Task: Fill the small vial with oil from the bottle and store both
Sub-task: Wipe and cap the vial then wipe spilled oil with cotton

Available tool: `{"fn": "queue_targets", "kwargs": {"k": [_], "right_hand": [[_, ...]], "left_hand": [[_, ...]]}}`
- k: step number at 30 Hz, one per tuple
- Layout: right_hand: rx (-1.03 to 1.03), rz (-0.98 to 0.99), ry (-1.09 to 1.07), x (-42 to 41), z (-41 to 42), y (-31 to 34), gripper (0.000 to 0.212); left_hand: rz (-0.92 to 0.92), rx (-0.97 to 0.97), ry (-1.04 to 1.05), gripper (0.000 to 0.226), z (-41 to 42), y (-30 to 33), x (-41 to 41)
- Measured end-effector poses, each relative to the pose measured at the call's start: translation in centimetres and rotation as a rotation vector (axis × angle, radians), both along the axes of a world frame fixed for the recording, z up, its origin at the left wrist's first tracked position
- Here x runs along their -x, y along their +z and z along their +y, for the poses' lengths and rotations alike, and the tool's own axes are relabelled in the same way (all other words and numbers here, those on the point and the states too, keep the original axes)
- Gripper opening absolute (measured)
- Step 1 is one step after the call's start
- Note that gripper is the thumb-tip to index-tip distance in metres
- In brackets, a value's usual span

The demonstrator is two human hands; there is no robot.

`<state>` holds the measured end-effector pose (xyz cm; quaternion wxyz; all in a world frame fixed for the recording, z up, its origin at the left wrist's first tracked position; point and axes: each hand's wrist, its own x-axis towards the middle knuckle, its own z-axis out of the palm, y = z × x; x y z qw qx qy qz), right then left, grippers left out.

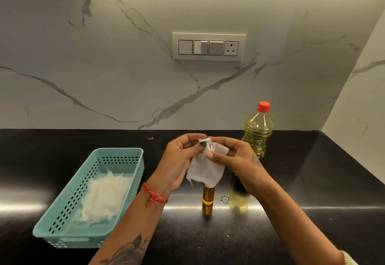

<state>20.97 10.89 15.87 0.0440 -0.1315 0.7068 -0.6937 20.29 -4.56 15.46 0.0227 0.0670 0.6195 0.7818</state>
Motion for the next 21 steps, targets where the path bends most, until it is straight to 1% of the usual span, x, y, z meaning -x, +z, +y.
{"fn": "queue_targets", "kwargs": {"k": [3, 6, 8, 11, 12, 13, 15, 18, 21], "right_hand": [[-0.037, 0.066, -0.077, -0.1, 0.9, -0.2, 0.014], [0.006, 0.04, -0.128, 0.1, 2.0, -0.5, 0.009], [0.067, 0.01, -0.149, 0.1, 2.7, -0.6, 0.006], [0.118, 0.028, -0.205, 0.1, 3.3, -0.8, 0.004], [0.119, 0.035, -0.226, 0.2, 3.4, -0.9, 0.004], [0.118, 0.041, -0.243, 0.2, 3.5, -1.1, 0.004], [0.123, 0.037, -0.25, 0.2, 3.4, -1.3, 0.004], [0.14, 0.014, -0.19, 0.0, 3.1, -1.7, 0.01], [0.155, 0.001, -0.141, -0.1, 3.1, -1.8, 0.014]], "left_hand": [[-0.058, -0.06, 0.004, 0.014, 1.3, 0.0, 0.0], [-0.097, -0.055, 0.064, 0.015, 2.3, -0.2, 0.1], [-0.101, 0.03, 0.182, 0.015, 2.8, -0.5, 0.1], [-0.049, 0.252, 0.415, 0.015, 3.4, -1.1, -0.4], [-0.032, 0.302, 0.435, 0.016, 3.6, -1.2, -0.8], [-0.034, 0.321, 0.411, 0.019, 3.9, -1.3, -1.1], [-0.099, 0.248, 0.274, 0.023, 4.6, -1.2, -1.5], [-0.208, 0.014, 0.074, 0.024, 5.5, -0.4, -1.7], [-0.199, -0.102, 0.071, 0.018, 5.8, -0.1, -1.7]]}}
